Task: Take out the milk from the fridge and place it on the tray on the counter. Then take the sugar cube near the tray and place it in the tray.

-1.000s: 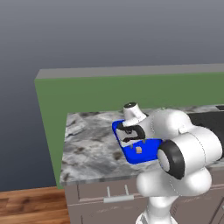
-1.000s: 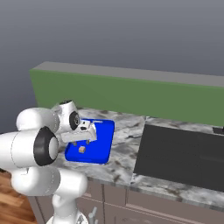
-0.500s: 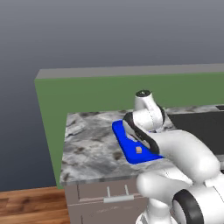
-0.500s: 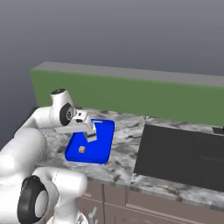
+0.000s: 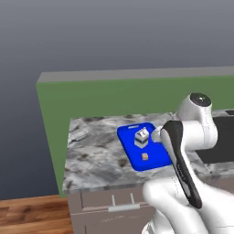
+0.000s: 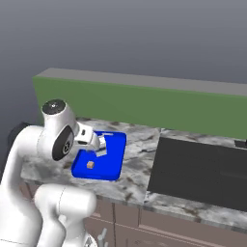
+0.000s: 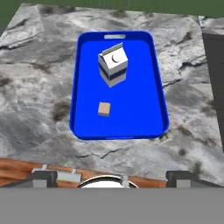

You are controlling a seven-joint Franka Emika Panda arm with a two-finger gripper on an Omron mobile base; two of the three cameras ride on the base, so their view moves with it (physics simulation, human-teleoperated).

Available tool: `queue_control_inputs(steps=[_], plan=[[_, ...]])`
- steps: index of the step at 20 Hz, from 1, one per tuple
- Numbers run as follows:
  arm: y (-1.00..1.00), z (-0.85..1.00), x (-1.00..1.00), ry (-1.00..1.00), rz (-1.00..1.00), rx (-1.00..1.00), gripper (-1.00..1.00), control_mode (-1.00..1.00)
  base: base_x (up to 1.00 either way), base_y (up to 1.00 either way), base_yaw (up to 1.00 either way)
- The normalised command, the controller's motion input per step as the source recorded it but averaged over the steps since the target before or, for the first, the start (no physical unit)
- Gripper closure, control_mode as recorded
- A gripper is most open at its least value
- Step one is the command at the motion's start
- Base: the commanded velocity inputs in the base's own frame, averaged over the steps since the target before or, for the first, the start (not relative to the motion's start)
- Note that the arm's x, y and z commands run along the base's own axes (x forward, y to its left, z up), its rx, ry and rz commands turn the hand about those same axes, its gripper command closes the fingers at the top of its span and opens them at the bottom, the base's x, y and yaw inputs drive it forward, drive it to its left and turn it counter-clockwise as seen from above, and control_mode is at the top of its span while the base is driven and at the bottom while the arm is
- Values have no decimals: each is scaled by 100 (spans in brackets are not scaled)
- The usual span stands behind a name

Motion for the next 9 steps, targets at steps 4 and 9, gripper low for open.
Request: queue_control_inputs(steps=[4,9], plan=[[0,100,-100,-13,0,13,-100,-100,0,0,0],[0,100,-100,-2,0,11,-100,-100,0,0,0]])
